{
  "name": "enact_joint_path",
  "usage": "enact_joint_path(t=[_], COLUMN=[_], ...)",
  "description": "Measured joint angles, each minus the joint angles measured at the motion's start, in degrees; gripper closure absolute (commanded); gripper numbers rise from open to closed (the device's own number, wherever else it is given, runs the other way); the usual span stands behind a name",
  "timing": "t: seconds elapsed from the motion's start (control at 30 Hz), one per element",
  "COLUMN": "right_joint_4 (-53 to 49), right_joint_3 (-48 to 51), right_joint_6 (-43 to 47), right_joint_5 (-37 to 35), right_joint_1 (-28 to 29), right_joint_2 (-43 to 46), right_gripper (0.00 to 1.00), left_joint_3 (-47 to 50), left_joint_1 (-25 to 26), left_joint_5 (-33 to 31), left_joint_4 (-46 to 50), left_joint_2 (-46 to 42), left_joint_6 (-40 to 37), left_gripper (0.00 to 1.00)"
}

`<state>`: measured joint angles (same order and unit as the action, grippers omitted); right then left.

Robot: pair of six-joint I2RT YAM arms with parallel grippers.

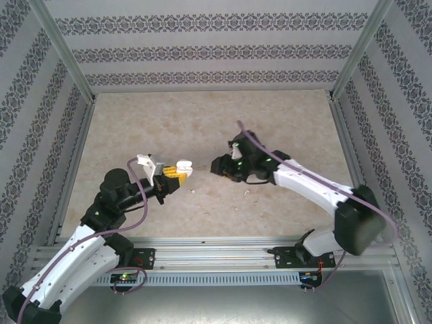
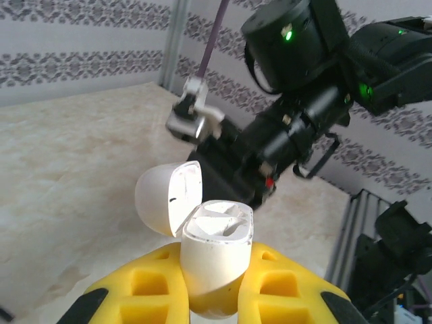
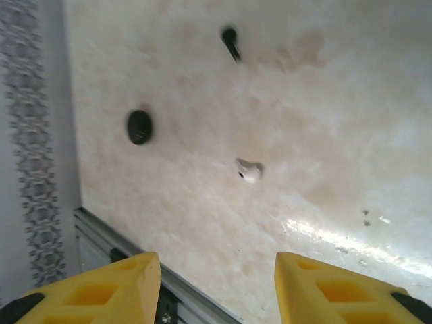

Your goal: Insert the wireless bluetooth earbuds into the charging case

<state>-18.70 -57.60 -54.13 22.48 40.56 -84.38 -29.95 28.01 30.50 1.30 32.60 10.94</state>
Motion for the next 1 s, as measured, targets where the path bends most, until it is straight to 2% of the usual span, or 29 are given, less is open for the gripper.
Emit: enact_joint_path(t=[0.2, 0.4, 0.63, 1.0], right_joint_4=[0.94, 3.69, 4.09, 2.51], right_joint_3=[-5.86, -11.72, -14.38, -16.74], right_joint_6=[-7.82, -13.88, -17.62, -17.92], right_joint_5=[-4.37, -6.14, -8.41, -9.64], right_joint_1=[9.09, 12.50, 12.59, 12.39], right_joint_2=[-15.56, -24.50, -27.93, -29.66], right_gripper=[0.45, 0.42, 0.42, 0.43], left_joint_3=[0.22, 0.37, 1.40, 2.10], left_joint_1=[0.00, 0.00, 0.00, 0.00], left_joint_5=[-1.97, -2.32, -2.54, -3.15], left_joint_4=[6.19, 10.32, 13.14, 13.92], left_joint_2=[-3.08, -5.86, -8.68, -9.31], left_joint_6=[-2.23, -3.61, -4.44, -4.94], left_gripper=[1.00, 1.00, 1.00, 1.00])
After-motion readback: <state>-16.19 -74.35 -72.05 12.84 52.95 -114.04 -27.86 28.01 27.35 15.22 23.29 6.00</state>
